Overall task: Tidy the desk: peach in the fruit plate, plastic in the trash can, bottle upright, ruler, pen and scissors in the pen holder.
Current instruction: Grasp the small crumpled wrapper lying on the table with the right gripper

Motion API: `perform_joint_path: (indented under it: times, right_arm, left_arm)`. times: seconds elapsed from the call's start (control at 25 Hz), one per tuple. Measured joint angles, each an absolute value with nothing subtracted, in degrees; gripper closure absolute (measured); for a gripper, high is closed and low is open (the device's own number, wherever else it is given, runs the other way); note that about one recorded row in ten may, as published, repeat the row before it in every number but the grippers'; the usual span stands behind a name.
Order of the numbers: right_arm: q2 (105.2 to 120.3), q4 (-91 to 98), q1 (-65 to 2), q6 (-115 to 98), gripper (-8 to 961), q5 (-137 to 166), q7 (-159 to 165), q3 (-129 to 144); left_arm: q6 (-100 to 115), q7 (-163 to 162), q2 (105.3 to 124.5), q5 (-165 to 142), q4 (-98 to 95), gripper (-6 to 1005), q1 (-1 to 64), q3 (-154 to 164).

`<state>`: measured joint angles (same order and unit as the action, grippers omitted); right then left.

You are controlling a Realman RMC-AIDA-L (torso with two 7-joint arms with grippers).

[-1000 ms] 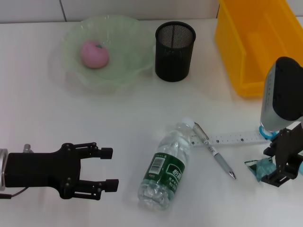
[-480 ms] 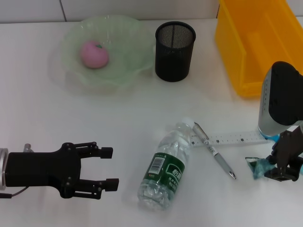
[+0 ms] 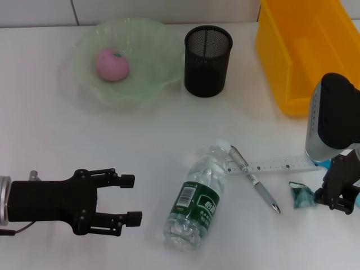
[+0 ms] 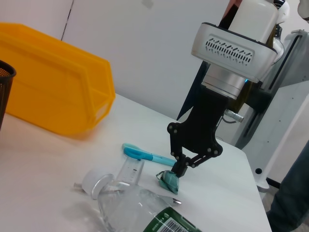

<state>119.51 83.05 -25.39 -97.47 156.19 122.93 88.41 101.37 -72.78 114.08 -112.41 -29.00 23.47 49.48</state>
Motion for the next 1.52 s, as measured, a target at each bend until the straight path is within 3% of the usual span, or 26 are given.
perform_joint_path:
  times: [0.4,1.52]
  right_arm:
    - [119.46,83.05,-25.41,-97.74,956,156.19,122.95,88.48]
    - [119.41,87.24,-25.46,-99.45,868,152.47,121.30,81.79]
  left_arm:
    - [101.33,-72.78,114.08,-112.41,-29.00,156,23.47,49.48]
    - [101.36,-72.77,113.82,-112.47,-29.00,159,23.47,49.65]
